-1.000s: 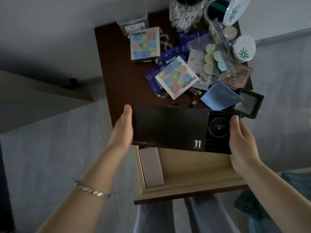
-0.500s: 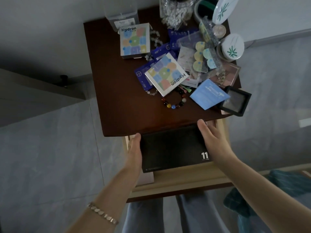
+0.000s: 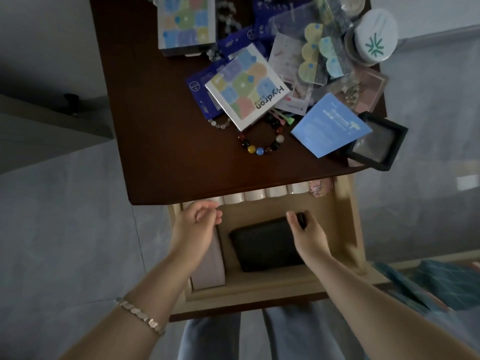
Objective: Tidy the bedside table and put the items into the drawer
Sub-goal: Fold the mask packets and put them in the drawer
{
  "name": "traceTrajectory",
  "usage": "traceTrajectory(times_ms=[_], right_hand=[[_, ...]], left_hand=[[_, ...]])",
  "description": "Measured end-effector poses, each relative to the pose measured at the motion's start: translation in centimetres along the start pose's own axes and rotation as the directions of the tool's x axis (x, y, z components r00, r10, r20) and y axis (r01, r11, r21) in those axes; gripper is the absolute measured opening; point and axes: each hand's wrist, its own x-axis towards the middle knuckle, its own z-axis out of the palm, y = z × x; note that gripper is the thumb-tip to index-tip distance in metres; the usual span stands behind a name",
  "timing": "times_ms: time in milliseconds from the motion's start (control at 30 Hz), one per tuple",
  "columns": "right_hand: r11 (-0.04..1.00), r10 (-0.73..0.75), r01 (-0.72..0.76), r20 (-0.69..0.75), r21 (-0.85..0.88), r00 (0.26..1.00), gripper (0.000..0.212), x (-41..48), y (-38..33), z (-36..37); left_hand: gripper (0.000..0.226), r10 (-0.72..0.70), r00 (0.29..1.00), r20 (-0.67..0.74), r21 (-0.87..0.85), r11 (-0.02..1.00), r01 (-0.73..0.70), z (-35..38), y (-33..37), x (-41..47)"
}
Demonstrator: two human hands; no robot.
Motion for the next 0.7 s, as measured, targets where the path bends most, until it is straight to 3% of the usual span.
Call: traceTrajectory(times_ms=[100, 200, 333, 467, 567, 633, 700], right_hand=[[0.989, 0.063, -0.057, 0.039, -0.134, 0.997, 0.039, 1.1, 0.8, 2.2], [0.922, 0.105, -0.121, -0.064, -0.368, 0.992, 0.038, 1.7, 1.2, 3.1], [0.901, 0.015, -0.034, -0.048, -0.432, 0.999, 0.038, 1.5, 0.6, 3.4], [0.737, 0.021, 0.092, 0.159, -0.67, 0.987, 0.031, 1.5, -0.6, 2.4], [0.644, 0.064, 0.183, 0.29, -0.743, 0.955, 0.023, 1.0, -3.5, 1.1], [0.65, -0.072, 0.319, 0.362, -0.69, 0.929, 0.019, -0.4, -6.7, 0.1], [0.679, -0.327, 0.476, 0.351, -0.559, 0.877, 0.021, -2.6, -10.3, -1.2]], left_hand=[[0.023, 0.121, 0.993, 0.005, 0.033, 0.992, -0.121, 0.0, -0.6, 0.6], [0.025, 0.188, 0.982, 0.017, 0.072, 0.979, -0.188, -0.1, -1.0, 0.5], [0.026, 0.22, 0.975, -0.011, 0.052, 0.974, -0.22, -0.2, -1.1, 0.4], [0.027, 0.233, 0.972, -0.026, 0.037, 0.972, -0.232, -0.5, -0.5, 0.6], [0.027, 0.26, 0.963, -0.071, 0.019, 0.966, -0.259, -1.1, 0.9, 0.8], [0.025, 0.278, 0.955, -0.107, 0.004, 0.96, -0.279, -2.0, 2.5, 1.2], [0.025, 0.275, 0.95, -0.148, -0.016, 0.96, -0.281, -3.0, 4.2, 1.5]])
